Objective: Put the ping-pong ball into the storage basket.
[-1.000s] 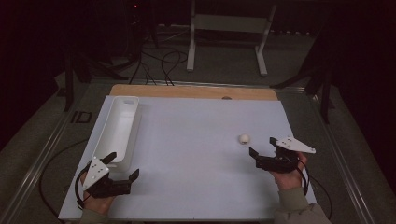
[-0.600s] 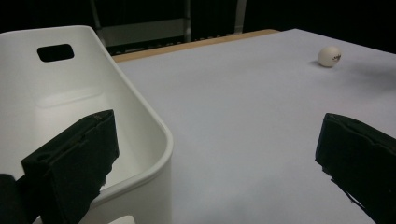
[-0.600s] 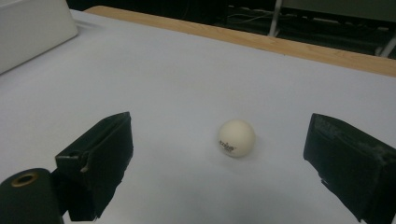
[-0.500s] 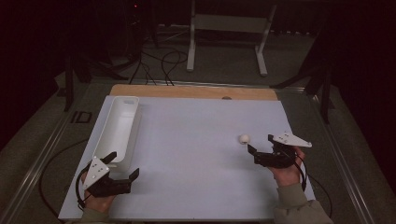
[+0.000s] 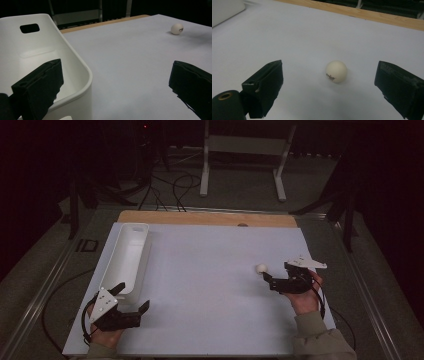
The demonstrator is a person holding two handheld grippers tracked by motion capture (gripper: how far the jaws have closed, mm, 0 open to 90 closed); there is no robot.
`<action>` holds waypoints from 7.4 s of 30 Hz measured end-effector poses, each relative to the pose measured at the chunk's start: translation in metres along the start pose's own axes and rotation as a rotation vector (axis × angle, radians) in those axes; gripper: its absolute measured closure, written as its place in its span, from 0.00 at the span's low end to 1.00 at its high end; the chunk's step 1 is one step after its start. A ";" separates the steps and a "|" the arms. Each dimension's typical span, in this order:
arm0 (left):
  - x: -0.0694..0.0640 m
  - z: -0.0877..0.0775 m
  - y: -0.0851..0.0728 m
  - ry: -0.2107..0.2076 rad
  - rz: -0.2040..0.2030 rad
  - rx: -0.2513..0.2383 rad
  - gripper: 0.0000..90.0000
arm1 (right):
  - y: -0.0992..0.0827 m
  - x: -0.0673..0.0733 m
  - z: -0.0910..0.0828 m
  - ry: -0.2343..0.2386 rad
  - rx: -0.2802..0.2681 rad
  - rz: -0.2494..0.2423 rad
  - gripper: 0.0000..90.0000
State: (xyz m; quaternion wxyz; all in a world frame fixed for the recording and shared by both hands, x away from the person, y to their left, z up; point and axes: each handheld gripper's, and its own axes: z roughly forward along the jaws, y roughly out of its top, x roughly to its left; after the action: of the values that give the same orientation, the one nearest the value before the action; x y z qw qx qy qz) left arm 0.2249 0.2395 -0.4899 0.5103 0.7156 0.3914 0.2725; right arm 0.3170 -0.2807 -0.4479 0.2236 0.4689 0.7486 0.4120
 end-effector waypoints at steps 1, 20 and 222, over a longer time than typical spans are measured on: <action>0.000 0.000 0.000 0.000 0.000 0.000 0.00 | 0.001 0.000 0.001 -0.003 0.004 -0.003 0.09; -0.001 0.002 0.000 0.006 0.004 0.002 0.00 | 0.010 -0.008 0.018 -0.004 0.060 0.001 0.09; -0.004 0.003 0.000 -0.001 0.031 0.010 0.00 | 0.040 0.002 0.080 -0.086 0.370 -0.130 0.56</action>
State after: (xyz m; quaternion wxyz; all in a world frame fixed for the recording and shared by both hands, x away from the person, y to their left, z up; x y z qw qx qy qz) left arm 0.2253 0.2340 -0.4909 0.5026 0.7245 0.3812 0.2779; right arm 0.3945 -0.2374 -0.4595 0.1917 0.4698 0.8300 0.2317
